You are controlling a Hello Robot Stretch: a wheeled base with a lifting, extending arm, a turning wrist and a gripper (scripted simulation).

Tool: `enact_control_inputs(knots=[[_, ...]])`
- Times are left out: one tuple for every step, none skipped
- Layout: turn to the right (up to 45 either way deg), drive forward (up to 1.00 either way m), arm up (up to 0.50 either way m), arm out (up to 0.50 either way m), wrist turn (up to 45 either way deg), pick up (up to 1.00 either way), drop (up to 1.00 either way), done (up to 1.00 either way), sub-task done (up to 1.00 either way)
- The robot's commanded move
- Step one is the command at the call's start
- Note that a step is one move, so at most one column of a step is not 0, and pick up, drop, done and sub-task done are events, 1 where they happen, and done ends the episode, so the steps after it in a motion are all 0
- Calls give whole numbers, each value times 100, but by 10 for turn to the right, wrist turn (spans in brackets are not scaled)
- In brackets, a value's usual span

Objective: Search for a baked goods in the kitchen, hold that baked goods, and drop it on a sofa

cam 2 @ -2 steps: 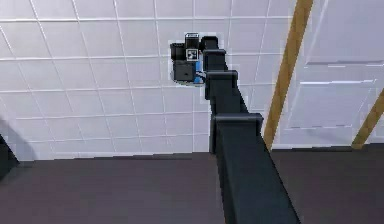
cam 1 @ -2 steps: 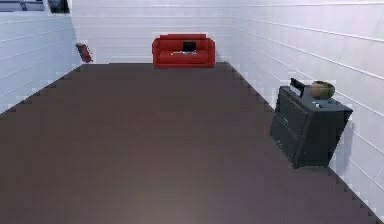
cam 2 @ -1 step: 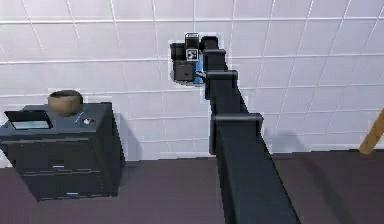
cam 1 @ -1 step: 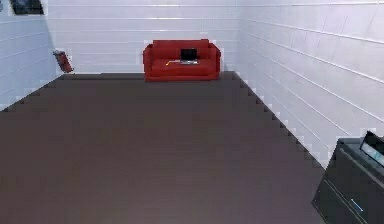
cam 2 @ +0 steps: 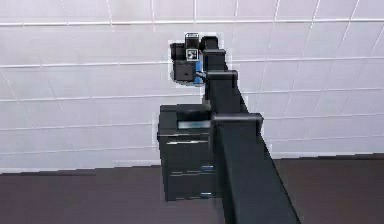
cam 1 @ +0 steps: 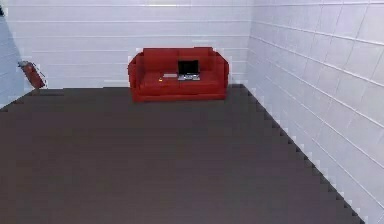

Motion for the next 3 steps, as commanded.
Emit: enact_control_inputs(knots=[[0,100,0,0,0,0,0,0,0],[-30,0,0,0,0,0,0,0,0],[0,100,0,0,0,0,0,0,0]])
